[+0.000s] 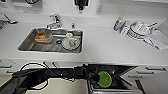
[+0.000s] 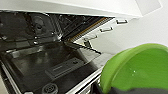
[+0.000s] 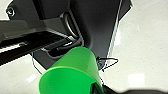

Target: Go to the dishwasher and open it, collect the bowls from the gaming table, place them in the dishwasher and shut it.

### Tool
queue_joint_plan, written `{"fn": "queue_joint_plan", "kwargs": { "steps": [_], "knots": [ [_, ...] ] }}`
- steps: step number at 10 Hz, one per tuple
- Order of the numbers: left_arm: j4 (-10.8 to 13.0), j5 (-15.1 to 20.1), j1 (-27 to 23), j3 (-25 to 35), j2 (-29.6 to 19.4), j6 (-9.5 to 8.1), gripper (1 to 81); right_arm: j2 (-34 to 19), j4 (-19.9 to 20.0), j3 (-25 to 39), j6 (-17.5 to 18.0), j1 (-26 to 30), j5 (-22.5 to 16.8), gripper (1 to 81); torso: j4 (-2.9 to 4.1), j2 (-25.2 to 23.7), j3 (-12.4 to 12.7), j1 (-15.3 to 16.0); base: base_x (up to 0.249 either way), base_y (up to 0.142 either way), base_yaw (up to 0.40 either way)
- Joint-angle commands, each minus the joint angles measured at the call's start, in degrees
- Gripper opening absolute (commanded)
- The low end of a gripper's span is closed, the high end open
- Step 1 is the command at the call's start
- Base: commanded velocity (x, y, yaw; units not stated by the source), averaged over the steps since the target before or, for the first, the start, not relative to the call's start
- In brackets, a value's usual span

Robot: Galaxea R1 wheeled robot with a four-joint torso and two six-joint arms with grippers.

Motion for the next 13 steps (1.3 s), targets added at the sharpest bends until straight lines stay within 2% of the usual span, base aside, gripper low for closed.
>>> {"fn": "queue_joint_plan", "kwargs": {
  "steps": [1,2,3,4,6,9,13],
  "knots": [
    [11.8,-3.1,-8.5,-6.1,7.5,-9.54,1.0,-0.8,-0.4,0.4,0.2,-1.4,-3.0,1.0,0.00,0.0,0.0,0.0,0.000,0.000,0.000],
    [18.2,-3.2,-8.4,-9.0,9.3,-15.08,1.0,-0.8,-0.2,0.4,0.2,-1.4,-2.8,1.0,0.00,0.0,0.0,0.0,0.000,0.000,0.000],
    [22.5,-3.2,-8.5,-12.7,10.8,-19.29,1.0,-0.8,-0.2,0.4,0.2,-1.4,-2.7,1.0,0.00,0.0,0.0,0.0,0.000,0.000,0.000],
    [24.9,-3.3,-8.8,-17.4,12.8,-21.48,1.0,-0.8,-0.2,0.4,0.2,-1.3,-2.8,1.0,0.00,0.0,0.0,0.0,0.000,0.000,0.000],
    [25.0,-3.4,-8.8,-24.4,16.9,-21.23,1.0,-0.8,-0.2,0.3,0.2,-1.3,-2.8,1.0,0.00,0.0,0.0,0.0,0.000,0.000,0.000],
    [25.3,-3.3,-8.8,-24.8,19.6,-20.79,1.0,-0.4,-0.2,0.4,0.2,-0.8,-2.9,1.0,0.00,0.0,0.0,0.0,0.000,0.000,0.000],
    [24.6,-3.1,-8.8,-25.4,23.1,-18.86,1.0,-0.1,-0.4,0.4,0.2,-0.1,-3.0,1.0,0.00,0.0,0.0,0.0,0.000,0.000,0.000]
  ]
}}
